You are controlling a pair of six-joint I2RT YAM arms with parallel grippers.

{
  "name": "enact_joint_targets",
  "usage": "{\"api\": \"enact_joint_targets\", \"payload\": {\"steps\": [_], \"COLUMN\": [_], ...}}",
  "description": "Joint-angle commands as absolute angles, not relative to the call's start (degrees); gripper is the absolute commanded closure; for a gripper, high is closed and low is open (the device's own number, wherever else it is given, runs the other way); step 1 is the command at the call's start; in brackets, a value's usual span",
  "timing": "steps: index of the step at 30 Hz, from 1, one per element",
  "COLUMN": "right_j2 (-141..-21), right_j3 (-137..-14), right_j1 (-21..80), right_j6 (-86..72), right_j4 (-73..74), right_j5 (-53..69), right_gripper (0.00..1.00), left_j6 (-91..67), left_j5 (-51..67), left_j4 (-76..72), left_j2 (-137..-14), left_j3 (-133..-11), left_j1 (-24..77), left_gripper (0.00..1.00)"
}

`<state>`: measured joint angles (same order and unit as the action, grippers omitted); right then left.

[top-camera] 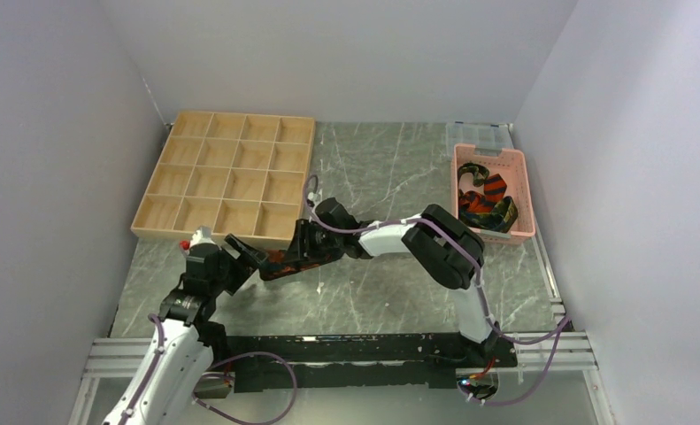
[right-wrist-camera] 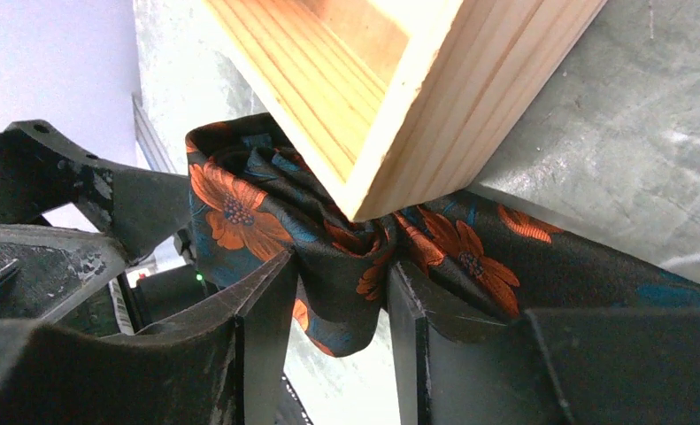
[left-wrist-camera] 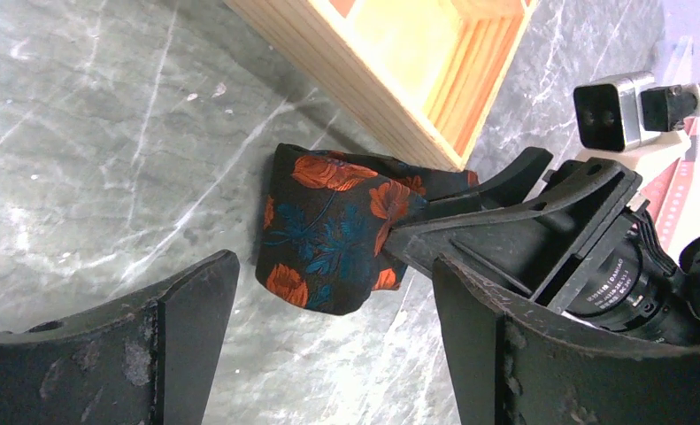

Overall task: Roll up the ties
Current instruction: Roll the tie at the center of the board.

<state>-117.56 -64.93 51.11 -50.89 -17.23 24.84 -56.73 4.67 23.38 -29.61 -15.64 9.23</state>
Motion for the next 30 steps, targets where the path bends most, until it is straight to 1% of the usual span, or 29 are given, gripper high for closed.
{"api": "enact_joint_targets", "payload": {"steps": [1,6,11,18,24,30], "right_j2": [-119.16,-121.36,-123.17,-125.85,-127.78,-127.52], "right_j3": [-66.90,-67.63,-67.13,-68.49,-69.02,-68.98], "right_j1": [51.58,51.76,51.90,52.28,52.35,52.36], "right_j6": [-53.14,-55.65,-58.24,-57.60,-57.05,-54.58], "right_j4": [-23.74,-28.97,-34.96,-35.29,-35.01,-29.64], "right_j5": [27.61,29.88,31.55,31.45,30.66,26.77], "right_gripper": [0.56,0.59,0.64,0.67,0.67,0.67], "left_j6": [-57.01,-57.53,-58.00,-56.52,-55.44,-55.31], "left_j5": [0.71,-0.70,-1.01,-0.57,-3.44,-7.10], "left_j4": [28.90,31.18,29.03,27.74,30.29,32.64], "left_j2": [-27.01,-25.95,-26.60,-28.84,-30.25,-31.59], "left_j3": [-15.74,-14.93,-13.62,-14.49,-16.49,-18.95], "left_j1": [8.96,8.97,8.96,8.96,8.97,8.96], "left_gripper": [0.13,0.13,0.13,0.13,0.15,0.19]}}
